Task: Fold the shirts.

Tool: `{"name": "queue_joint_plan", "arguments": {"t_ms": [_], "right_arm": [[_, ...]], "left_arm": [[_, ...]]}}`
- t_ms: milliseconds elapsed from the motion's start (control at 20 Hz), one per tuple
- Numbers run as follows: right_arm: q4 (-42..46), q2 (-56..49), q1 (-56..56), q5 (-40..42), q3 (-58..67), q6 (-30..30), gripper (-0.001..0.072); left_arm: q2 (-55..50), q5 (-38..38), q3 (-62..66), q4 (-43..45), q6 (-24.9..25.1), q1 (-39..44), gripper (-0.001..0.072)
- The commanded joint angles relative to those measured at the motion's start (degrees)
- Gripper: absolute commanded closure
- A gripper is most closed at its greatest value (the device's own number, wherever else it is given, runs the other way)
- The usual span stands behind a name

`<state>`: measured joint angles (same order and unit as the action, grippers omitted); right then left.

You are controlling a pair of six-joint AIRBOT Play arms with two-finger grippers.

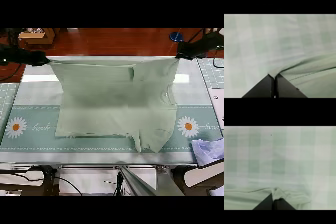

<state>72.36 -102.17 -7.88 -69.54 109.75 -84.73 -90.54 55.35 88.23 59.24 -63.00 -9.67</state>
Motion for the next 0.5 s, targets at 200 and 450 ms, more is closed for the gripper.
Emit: {"name": "queue_joint_plan", "arguments": {"t_ms": [200, 450], "right_arm": [[0.2, -9.0, 0.8, 7.5, 0.0, 1.6, 0.0694], [0.4, -8.5, 0.3, -1.2, 1.2, 2.5, 0.0694]], "left_arm": [[-11.1, -11.2, 0.7, -0.1, 2.5, 3.3, 0.0683], [-10.5, -4.9, 2.0, 0.5, 2.1, 2.5, 0.0684]]}}
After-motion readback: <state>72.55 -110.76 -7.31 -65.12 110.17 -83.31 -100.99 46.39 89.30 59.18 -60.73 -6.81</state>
